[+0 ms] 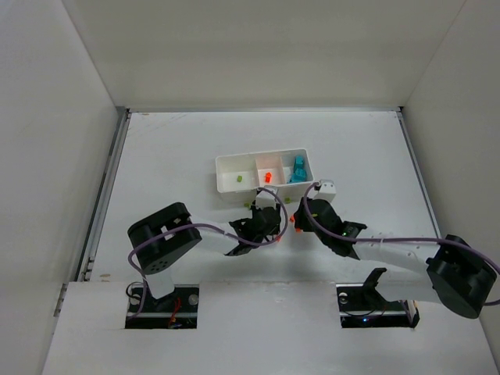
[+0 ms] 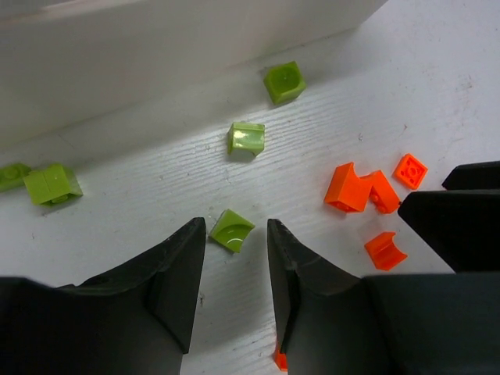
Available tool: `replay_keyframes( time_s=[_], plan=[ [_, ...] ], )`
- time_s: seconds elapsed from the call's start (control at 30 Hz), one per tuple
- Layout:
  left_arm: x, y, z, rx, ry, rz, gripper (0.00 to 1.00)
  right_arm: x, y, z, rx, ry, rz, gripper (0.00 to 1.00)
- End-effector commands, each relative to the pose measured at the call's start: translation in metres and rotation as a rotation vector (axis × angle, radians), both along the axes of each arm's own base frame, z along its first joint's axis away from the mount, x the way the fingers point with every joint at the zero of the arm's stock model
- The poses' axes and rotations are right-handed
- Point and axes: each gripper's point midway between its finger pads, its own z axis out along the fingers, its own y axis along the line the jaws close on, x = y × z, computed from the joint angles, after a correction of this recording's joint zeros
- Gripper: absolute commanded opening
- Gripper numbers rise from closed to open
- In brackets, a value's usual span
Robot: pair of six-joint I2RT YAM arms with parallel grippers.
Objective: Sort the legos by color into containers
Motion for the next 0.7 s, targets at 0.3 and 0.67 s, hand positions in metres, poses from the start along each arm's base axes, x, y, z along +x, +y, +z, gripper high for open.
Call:
replay_keyframes(
  time_s=[0.3,0.67],
  plan=[
    [0.012,0.006,0.043,-0.062,-0.075,0.013,0.17,0.009,0.028,0.000,0.037,-0.009,0.033,0.51],
    [0.033,0.055,0.110,-0.176,-0.160,0.119,0.17,0.013,0.039,-0.009,0.033,0.021,0.037,0.51]
  ],
)
